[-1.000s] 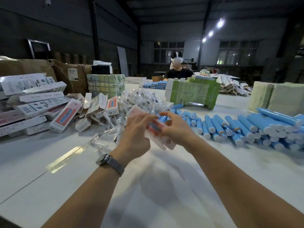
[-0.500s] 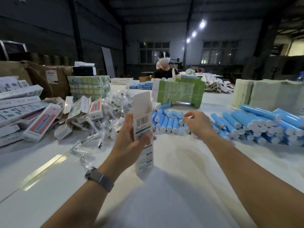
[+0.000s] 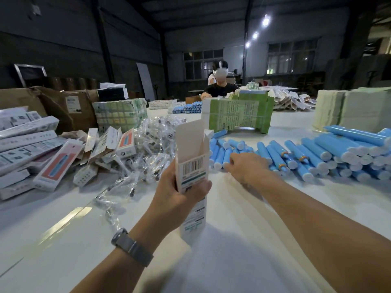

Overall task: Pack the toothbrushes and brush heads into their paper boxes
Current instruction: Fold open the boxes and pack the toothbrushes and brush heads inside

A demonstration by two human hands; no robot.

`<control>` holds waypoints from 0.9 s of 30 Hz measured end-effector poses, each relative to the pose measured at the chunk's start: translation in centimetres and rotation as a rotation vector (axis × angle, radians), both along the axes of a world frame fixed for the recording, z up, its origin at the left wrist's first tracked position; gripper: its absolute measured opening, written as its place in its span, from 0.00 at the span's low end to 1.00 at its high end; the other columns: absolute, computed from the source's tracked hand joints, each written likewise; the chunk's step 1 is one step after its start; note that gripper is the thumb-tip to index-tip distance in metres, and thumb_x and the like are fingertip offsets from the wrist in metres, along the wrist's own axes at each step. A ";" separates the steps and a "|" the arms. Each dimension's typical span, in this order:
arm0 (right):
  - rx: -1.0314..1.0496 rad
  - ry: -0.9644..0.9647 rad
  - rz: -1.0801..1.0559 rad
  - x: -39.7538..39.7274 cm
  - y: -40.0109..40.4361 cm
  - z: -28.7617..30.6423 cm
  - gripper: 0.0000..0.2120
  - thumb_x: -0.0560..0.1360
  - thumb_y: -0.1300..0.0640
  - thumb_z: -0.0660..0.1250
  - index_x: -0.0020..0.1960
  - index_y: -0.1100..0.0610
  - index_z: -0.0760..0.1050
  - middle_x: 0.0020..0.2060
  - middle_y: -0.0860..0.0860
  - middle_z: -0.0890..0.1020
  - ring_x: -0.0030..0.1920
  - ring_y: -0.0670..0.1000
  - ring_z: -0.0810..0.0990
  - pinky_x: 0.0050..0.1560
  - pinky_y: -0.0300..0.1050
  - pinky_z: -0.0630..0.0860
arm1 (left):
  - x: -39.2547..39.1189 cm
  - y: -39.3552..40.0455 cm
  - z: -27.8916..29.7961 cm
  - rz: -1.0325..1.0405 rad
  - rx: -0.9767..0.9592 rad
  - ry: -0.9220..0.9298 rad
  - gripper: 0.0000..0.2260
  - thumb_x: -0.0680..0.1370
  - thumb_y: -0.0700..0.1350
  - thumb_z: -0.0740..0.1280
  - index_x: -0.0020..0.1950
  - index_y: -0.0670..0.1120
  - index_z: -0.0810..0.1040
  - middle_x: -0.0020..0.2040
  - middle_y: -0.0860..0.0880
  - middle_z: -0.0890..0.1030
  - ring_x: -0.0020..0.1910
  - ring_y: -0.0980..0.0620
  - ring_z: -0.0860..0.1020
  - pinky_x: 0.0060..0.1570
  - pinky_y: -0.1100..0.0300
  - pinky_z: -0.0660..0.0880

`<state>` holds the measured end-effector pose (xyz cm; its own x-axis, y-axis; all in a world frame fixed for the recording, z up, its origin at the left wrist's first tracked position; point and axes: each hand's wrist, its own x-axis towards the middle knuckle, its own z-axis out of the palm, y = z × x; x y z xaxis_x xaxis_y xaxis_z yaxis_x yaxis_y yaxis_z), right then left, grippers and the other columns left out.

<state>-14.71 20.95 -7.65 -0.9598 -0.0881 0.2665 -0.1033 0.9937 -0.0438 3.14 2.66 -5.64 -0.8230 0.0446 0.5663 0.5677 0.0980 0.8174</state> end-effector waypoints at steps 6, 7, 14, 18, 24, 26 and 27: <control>-0.029 0.035 0.030 0.7 0.2 0.5 0.12 0.80 0.42 0.57 0.54 0.47 0.73 0.55 0.49 0.73 0.56 0.56 0.74 0.44 0.50 0.62 | -0.1 0.1 0.0 0.022 0.023 -0.031 0.26 0.61 0.56 0.72 0.49 0.38 0.78 0.36 0.49 0.82 0.36 0.53 0.80 0.39 0.61 0.78; -0.012 -0.002 0.030 0.7 0.2 0.4 0.12 0.80 0.45 0.57 0.57 0.48 0.74 0.57 0.50 0.74 0.57 0.56 0.74 0.45 0.50 0.62 | -0.1 0.1 0.0 0.024 0.024 -0.039 0.24 0.61 0.56 0.73 0.48 0.40 0.79 0.36 0.49 0.82 0.36 0.52 0.80 0.39 0.59 0.78; 0.002 -0.129 -0.054 1.4 0.7 2.4 0.12 0.72 0.51 0.67 0.51 0.52 0.66 0.39 0.49 0.69 0.47 0.55 0.72 0.50 0.49 0.74 | -0.1 -0.2 0.1 -0.017 -0.032 -0.034 0.14 0.65 0.53 0.71 0.48 0.50 0.80 0.37 0.50 0.81 0.38 0.49 0.80 0.42 0.55 0.77; -0.241 -0.261 -0.013 2.2 1.9 3.3 0.12 0.71 0.54 0.69 0.47 0.56 0.67 0.41 0.54 0.76 0.39 0.53 0.76 0.36 0.43 0.72 | 0.1 -0.3 0.1 0.002 -0.039 -0.014 0.15 0.65 0.53 0.71 0.47 0.47 0.80 0.37 0.49 0.82 0.37 0.51 0.80 0.41 0.56 0.80; -1.424 -0.192 0.390 6.8 -0.1 9.8 0.05 0.76 0.62 0.62 0.51 0.58 0.69 0.38 0.55 0.73 0.23 0.46 0.70 0.23 0.37 0.67 | -0.1 -0.6 0.2 0.089 -0.040 -0.007 0.22 0.64 0.56 0.70 0.49 0.41 0.79 0.39 0.43 0.81 0.37 0.51 0.80 0.41 0.57 0.80; -1.642 -0.110 0.597 9.8 -1.7 12.4 0.05 0.77 0.59 0.61 0.52 0.56 0.70 0.37 0.53 0.75 0.24 0.44 0.72 0.25 0.37 0.68 | -0.1 -0.7 0.2 0.101 -0.045 -0.014 0.23 0.65 0.57 0.69 0.51 0.42 0.79 0.39 0.45 0.81 0.38 0.52 0.80 0.41 0.60 0.80; -1.715 -0.101 0.672 11.1 -2.2 13.3 0.06 0.76 0.57 0.62 0.53 0.56 0.70 0.34 0.52 0.77 0.24 0.44 0.74 0.26 0.37 0.69 | -0.2 -0.7 0.1 0.098 -0.047 -0.020 0.23 0.65 0.58 0.69 0.51 0.43 0.79 0.40 0.45 0.81 0.38 0.53 0.81 0.41 0.62 0.80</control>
<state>-3.56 18.78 5.64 -0.8980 -0.1435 0.4160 -0.3484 -0.3455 -0.8713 2.94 2.01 -5.49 -0.8361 -0.0106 0.5485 0.5369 0.1903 0.8219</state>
